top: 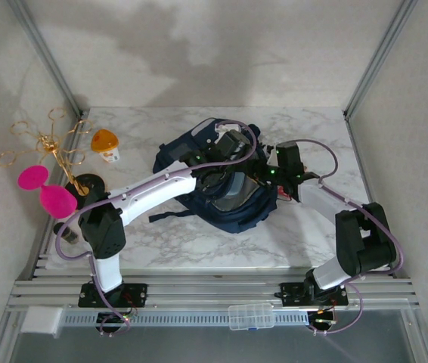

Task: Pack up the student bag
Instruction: Place the glasses case in the student bag.

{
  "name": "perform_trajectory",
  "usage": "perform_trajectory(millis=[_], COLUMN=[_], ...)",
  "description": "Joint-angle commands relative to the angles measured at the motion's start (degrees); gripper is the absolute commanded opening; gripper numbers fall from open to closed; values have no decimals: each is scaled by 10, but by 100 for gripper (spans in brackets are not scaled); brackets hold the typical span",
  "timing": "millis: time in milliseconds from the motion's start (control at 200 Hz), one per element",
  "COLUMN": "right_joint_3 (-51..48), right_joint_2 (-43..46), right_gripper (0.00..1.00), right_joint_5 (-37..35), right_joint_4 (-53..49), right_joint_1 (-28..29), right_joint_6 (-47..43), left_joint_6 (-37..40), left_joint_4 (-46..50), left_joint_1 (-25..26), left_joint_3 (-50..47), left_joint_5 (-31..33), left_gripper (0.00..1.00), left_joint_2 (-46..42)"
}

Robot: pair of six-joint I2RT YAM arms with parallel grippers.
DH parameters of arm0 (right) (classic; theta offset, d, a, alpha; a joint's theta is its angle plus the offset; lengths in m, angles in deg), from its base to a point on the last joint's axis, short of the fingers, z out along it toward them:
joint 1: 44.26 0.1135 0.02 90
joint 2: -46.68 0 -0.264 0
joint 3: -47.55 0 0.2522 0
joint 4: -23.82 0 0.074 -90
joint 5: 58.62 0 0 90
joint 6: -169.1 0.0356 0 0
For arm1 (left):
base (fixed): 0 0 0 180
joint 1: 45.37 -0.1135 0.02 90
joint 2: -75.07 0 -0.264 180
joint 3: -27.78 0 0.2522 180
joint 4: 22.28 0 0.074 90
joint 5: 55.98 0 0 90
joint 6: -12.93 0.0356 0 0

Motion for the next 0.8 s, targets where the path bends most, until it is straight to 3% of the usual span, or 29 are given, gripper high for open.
perform_trajectory(millis=[0, 145, 285, 421, 796], right_joint_3=[-2, 22, 43, 85, 15], right_joint_2=[-11, -55, -105, -131, -21], right_gripper=[30, 22, 18, 15, 20], right_joint_5=[-15, -41, -20, -16, -70], right_joint_4=[-33, -18, 89, 108, 26], right_joint_1=[27, 60, 70, 75, 47], right_joint_6=[-4, 10, 44, 49, 6], left_joint_6=[-17, -21, -44, -53, -44], left_joint_4=[-35, -44, -54, -44, -36], left_joint_1=[-4, -4, -3, -3, -5], left_joint_3=[25, 28, 26, 41, 37], left_joint_5=[-1, -18, -25, -27, 7], left_gripper=[0, 0, 0, 0, 0], left_joint_2=[-38, -42, -38, -24, -26])
